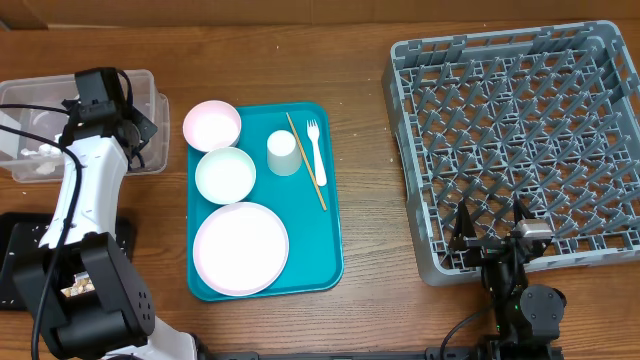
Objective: Sort waste into correct bins and load items into the dishwasher
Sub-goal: 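Withdraw the left gripper from the clear bin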
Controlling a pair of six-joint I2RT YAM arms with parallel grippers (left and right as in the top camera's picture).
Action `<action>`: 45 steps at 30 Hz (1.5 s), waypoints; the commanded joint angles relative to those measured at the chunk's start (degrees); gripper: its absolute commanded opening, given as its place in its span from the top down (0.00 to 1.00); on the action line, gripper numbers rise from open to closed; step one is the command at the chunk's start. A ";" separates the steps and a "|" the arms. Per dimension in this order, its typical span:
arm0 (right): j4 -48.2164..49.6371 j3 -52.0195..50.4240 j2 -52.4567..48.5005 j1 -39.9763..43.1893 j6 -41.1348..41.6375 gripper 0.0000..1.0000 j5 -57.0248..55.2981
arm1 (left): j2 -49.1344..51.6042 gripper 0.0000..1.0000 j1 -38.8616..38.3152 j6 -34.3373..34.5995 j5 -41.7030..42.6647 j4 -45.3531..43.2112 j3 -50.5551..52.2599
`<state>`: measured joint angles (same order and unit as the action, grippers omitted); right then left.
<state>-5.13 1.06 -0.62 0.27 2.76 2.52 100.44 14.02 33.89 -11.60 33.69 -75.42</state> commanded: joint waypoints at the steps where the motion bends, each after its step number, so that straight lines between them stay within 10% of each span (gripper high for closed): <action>1: 0.39 -0.59 0.46 -0.31 -0.24 0.00 -0.55 | 0.52 0.91 0.26 -1.14 -4.90 -0.59 -0.50; 15: 0.39 -0.59 0.46 -0.31 -0.22 0.00 -0.55 | 0.52 0.51 0.26 -5.70 -12.87 -2.38 -0.50; 37: 0.39 -0.59 0.46 -0.31 -0.22 0.00 -0.55 | 6.58 0.46 4.92 -8.20 -14.40 -9.88 -0.52; 45: 0.39 -0.59 0.46 -0.31 -0.24 0.00 -0.55 | 4.68 0.00 4.92 -11.63 -14.80 -10.03 -2.56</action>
<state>-5.15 1.06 -0.62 0.27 2.74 2.50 106.76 19.57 23.83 -24.82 23.59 -75.79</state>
